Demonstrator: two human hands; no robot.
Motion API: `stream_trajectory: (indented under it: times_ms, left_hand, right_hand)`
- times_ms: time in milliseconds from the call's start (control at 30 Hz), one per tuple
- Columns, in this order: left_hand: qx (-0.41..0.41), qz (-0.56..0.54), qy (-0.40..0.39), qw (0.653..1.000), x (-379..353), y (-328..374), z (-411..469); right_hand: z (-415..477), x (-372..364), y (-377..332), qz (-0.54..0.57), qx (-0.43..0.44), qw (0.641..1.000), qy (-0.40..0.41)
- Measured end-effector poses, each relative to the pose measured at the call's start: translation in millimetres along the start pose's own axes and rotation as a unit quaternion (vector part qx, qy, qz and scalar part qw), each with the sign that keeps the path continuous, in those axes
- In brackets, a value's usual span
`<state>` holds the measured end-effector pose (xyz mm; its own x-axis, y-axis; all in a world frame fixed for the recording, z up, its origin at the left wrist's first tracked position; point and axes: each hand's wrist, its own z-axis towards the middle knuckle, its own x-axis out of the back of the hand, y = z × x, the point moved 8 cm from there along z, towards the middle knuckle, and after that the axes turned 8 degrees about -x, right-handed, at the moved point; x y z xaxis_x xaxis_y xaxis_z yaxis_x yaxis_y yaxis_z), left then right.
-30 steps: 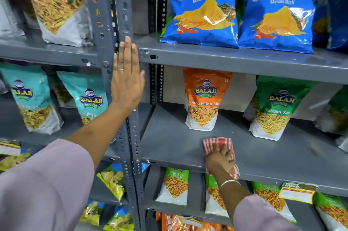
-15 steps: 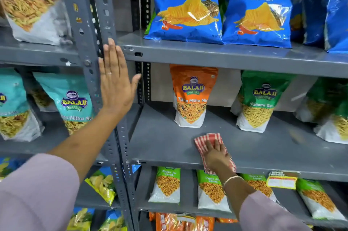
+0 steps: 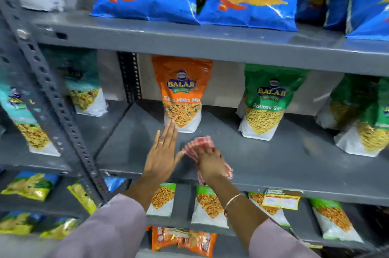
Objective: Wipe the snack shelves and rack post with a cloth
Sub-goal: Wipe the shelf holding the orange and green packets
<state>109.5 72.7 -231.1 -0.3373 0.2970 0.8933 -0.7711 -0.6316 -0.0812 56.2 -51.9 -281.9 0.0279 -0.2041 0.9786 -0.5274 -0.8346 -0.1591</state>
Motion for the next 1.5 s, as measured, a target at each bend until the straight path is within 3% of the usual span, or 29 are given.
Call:
stream_trajectory:
  times_ms: [67, 167, 233, 333, 467, 667, 767, 833, 1000, 1067, 1133, 1233, 1500]
  left_hand:
    - [0.018, -0.043, -0.044, 0.998, -22, 12, -2]
    - [0.036, -0.081, -0.063, 0.994, -47, 27, -7]
    - [0.063, -0.101, -0.066, 0.991, -56, 27, -10]
    - [0.082, -0.118, -0.079, 0.986, -59, 24, -14]
    - [0.074, -0.109, -0.102, 0.986, -61, 24, -16]
    - [0.035, -0.092, -0.093, 0.991, -65, 26, -18]
    - [0.031, -0.103, -0.071, 0.992, -69, 26, -20]
    - [0.034, -0.101, -0.068, 0.992, -70, 25, -20]
    - [0.032, -0.102, -0.085, 0.991, -71, 25, -19]
    - [0.034, -0.103, -0.094, 0.990, -70, 26, -19]
    - [0.043, -0.106, -0.098, 0.989, -68, 25, -19]
    - [0.051, -0.104, -0.100, 0.988, -66, 27, -18]
    - [0.075, -0.104, -0.128, 0.984, -68, 32, -26]
  right_hand:
    - [11, 11, 3, 0.018, 0.063, 0.997, 0.029]
    - [40, 42, 50, 0.081, -0.014, 0.990, 0.114]
    - [53, 36, 81, 0.133, -0.079, 0.985, 0.073]
    - [56, 12, 84, 0.079, -0.094, 0.992, -0.012]
    - [89, 11, 59, 0.092, -0.068, 0.993, -0.013]
    - [172, 24, 57, 0.108, -0.111, 0.987, -0.052]
    - [217, 17, 48, 0.071, -0.047, 0.993, -0.082]
    - [232, 27, 37, 0.040, 0.022, 0.999, -0.010]
    - [216, 22, 29, -0.045, 0.110, 0.993, -0.028]
    - [220, 6, 43, -0.009, 0.106, 0.994, -0.018]
    - [182, 14, 48, 0.006, 0.062, 0.998, -0.023]
    - [110, 13, 47, 0.011, 0.062, 0.998, -0.015]
    - [-18, 18, 56, 0.076, 0.163, 0.982, -0.058]
